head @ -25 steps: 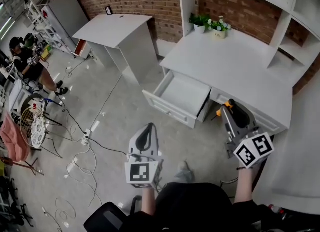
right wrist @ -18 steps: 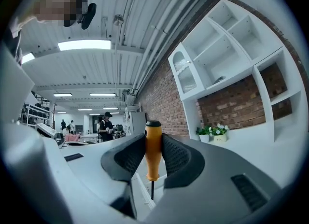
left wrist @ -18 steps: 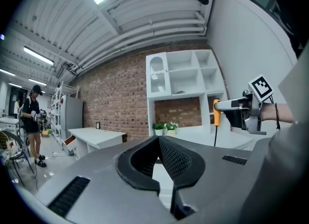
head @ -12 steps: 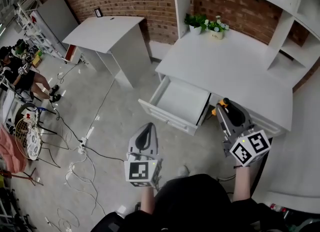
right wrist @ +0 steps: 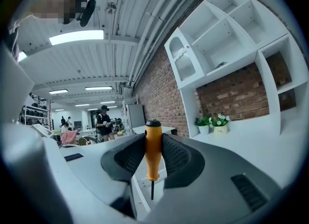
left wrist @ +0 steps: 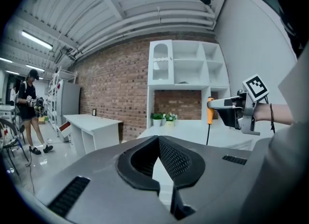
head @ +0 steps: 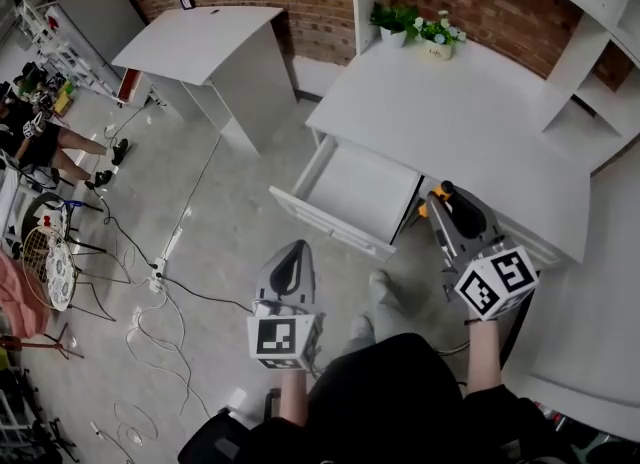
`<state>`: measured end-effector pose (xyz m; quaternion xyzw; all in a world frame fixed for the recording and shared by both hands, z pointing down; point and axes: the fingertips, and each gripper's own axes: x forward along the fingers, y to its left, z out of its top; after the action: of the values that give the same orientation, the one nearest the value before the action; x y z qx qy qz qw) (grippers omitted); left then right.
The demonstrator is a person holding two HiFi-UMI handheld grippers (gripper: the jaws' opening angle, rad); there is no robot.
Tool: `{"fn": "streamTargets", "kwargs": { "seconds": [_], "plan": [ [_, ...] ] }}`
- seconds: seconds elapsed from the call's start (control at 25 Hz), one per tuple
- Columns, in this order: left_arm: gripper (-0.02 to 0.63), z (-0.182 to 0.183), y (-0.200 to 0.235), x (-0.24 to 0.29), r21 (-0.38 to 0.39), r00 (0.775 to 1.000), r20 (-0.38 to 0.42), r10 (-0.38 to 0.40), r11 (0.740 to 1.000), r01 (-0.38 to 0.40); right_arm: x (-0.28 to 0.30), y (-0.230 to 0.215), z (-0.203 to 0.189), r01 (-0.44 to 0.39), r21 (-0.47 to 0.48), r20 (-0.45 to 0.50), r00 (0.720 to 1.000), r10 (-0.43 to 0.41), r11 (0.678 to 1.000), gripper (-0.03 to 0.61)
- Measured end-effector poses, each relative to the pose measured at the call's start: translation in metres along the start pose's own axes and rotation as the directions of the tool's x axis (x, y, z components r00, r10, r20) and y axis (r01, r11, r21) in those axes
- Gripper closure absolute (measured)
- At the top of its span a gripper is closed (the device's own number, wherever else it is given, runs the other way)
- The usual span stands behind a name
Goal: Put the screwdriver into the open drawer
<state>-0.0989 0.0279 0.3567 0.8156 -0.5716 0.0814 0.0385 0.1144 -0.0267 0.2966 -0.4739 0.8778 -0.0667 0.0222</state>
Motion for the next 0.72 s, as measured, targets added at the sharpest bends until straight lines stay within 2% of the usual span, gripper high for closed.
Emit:
{"fn": "streamTargets", "kwargs": {
  "seconds": [0.4, 0.72],
  "plan": [
    [0.604, -0.030, 0.015, 0.071, -0.098, 0.995, -0.097, 0.032, 0.994, -0.041, 0.084, -0.037, -0.037, -0.074, 0.090, -0.102, 0.991, 0.083, 0.993, 0.466],
    [0.604, -0.058, 0.022, 0.128, -0.166, 0.983, -0.175, 0.058, 0.982, -0.087, 0.147, -0.050, -0.076, -0.175, 0.121, -0.219, 0.955, 0.198, 0.977, 0.466]
  ]
}}
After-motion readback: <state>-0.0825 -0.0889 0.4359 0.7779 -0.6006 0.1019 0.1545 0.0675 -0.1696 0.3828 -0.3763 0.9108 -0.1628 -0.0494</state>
